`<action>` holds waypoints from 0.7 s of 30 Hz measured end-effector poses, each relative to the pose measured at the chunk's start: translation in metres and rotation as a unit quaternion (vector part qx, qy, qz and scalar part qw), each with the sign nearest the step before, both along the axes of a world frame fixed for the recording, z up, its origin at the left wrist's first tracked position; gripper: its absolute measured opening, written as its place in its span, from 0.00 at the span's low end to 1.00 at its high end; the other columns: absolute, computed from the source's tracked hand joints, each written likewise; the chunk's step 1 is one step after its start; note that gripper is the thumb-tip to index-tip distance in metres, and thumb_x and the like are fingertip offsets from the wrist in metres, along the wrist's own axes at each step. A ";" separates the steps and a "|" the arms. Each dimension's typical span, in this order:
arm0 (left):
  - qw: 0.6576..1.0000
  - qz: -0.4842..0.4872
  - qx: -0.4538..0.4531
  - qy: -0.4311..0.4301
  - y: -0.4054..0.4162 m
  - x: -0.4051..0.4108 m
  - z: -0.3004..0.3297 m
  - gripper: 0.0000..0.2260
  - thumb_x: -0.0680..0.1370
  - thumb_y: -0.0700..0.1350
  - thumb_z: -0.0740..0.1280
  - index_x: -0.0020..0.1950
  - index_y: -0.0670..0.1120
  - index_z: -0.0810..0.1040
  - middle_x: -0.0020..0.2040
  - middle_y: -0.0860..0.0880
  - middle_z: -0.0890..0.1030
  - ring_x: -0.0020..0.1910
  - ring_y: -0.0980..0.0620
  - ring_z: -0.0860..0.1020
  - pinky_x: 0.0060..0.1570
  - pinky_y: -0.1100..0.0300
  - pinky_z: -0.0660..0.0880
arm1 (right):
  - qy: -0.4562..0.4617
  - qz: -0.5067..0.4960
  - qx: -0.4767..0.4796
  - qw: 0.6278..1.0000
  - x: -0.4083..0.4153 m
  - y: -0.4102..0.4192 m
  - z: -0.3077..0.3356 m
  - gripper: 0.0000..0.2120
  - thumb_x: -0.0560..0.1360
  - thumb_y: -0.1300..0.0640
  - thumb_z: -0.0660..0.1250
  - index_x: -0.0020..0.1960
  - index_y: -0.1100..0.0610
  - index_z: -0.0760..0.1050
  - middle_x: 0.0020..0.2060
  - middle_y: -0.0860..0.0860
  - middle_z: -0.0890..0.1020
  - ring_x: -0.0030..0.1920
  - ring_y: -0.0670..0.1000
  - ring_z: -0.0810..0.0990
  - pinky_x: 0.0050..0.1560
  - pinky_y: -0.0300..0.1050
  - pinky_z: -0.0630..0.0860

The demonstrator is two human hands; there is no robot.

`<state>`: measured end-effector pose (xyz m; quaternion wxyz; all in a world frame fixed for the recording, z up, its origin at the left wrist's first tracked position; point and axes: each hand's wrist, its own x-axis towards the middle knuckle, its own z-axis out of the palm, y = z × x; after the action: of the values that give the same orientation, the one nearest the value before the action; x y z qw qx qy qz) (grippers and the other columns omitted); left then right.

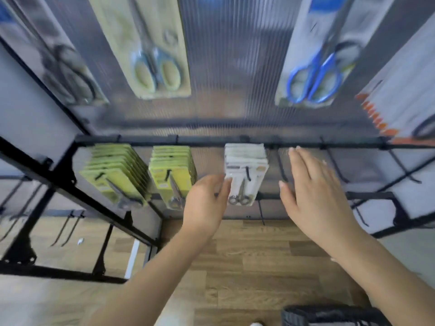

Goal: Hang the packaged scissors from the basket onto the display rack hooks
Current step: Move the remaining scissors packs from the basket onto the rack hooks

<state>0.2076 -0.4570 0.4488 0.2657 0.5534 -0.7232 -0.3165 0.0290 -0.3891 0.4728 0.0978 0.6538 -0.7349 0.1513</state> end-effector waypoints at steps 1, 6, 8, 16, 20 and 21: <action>0.999 -0.027 -0.016 -0.018 0.002 0.002 0.021 0.15 0.80 0.49 0.60 0.62 0.43 0.78 0.57 0.45 0.81 0.58 0.48 0.77 0.53 0.58 0.71 | -0.007 -0.014 -0.009 1.000 -0.003 0.007 0.015 0.27 0.72 0.59 0.68 0.67 0.69 0.67 0.63 0.65 0.73 0.61 0.65 0.75 0.60 0.61 0.71; 0.980 -0.158 -0.068 -0.101 0.027 -0.020 0.119 0.24 0.78 0.57 0.53 0.66 0.45 0.74 0.61 0.43 0.78 0.60 0.45 0.75 0.55 0.56 0.72 | -0.026 -0.101 -0.058 0.993 -0.019 0.048 0.085 0.25 0.67 0.64 0.74 0.60 0.71 0.73 0.56 0.67 0.78 0.52 0.66 0.80 0.51 0.60 0.76; 0.970 -0.202 -0.088 -0.101 0.046 -0.038 0.141 0.26 0.77 0.57 0.51 0.63 0.41 0.75 0.59 0.41 0.79 0.60 0.43 0.74 0.56 0.54 0.71 | -0.041 -0.135 -0.065 0.988 -0.026 0.068 0.104 0.24 0.68 0.63 0.73 0.61 0.70 0.73 0.56 0.66 0.78 0.50 0.66 0.80 0.49 0.58 0.77; 0.907 -0.380 -0.138 -0.120 0.159 -0.126 0.163 0.26 0.77 0.53 0.51 0.63 0.37 0.75 0.64 0.36 0.75 0.64 0.39 0.72 0.62 0.49 0.70 | -0.126 -0.290 -0.081 0.945 -0.067 0.206 0.117 0.23 0.68 0.63 0.73 0.61 0.68 0.72 0.56 0.65 0.77 0.52 0.66 0.79 0.47 0.59 0.77; 0.883 -0.439 -0.112 -0.118 0.228 -0.173 0.155 0.23 0.80 0.52 0.53 0.65 0.37 0.73 0.64 0.38 0.74 0.66 0.41 0.70 0.63 0.54 0.67 | -0.189 -0.385 -0.020 0.903 -0.080 0.299 0.082 0.24 0.71 0.60 0.70 0.65 0.66 0.70 0.59 0.64 0.76 0.56 0.65 0.77 0.55 0.56 0.74; 0.874 -0.458 -0.098 -0.132 0.245 -0.184 0.146 0.20 0.81 0.50 0.55 0.66 0.38 0.72 0.66 0.40 0.73 0.67 0.42 0.68 0.63 0.55 0.65 | -0.215 -0.404 -0.013 0.889 -0.084 0.322 0.069 0.24 0.70 0.60 0.71 0.64 0.67 0.72 0.58 0.65 0.77 0.55 0.65 0.78 0.54 0.57 0.75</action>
<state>0.0233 -0.2124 0.5947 0.0460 0.1679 -0.9513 -0.2545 -0.0548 -0.0672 0.5414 -0.0016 0.2505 -0.9366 0.2451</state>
